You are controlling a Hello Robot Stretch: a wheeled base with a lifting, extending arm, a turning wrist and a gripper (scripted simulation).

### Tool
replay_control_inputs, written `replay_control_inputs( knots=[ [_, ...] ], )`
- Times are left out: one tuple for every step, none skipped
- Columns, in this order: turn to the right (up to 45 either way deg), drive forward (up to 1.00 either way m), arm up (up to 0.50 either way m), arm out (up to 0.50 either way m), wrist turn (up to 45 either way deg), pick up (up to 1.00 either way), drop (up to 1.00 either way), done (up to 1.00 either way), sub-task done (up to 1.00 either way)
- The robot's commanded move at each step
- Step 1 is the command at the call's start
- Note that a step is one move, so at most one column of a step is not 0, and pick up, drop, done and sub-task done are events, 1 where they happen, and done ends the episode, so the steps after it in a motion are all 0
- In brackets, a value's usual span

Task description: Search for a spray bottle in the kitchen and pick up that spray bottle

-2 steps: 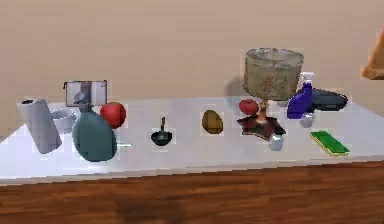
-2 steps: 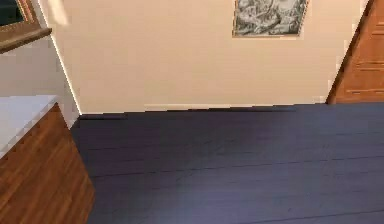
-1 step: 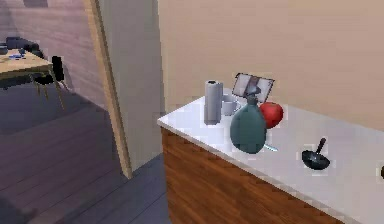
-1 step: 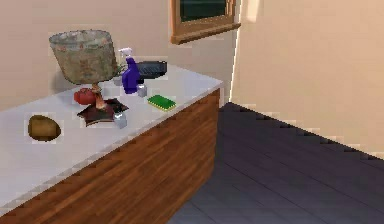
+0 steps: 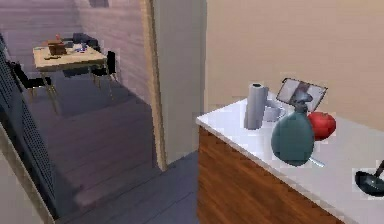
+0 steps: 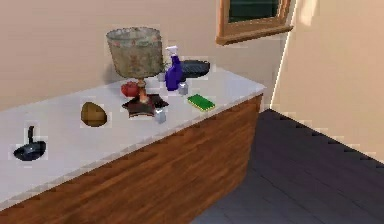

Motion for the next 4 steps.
replay_control_inputs(
  knots=[
    [45.0, 0.0, 0.0, 0.0, 0.0, 0.0, 0.0, 0.0, 0.0],
    [45.0, 0.0, 0.0, 0.0, 0.0, 0.0, 0.0, 0.0, 0.0],
    [30.0, 0.0, 0.0, 0.0, 0.0, 0.0, 0.0, 0.0, 0.0],
    [0.0, 0.95, 0.0, 0.0, 0.0, 0.0, 0.0, 0.0, 0.0]
  ],
)
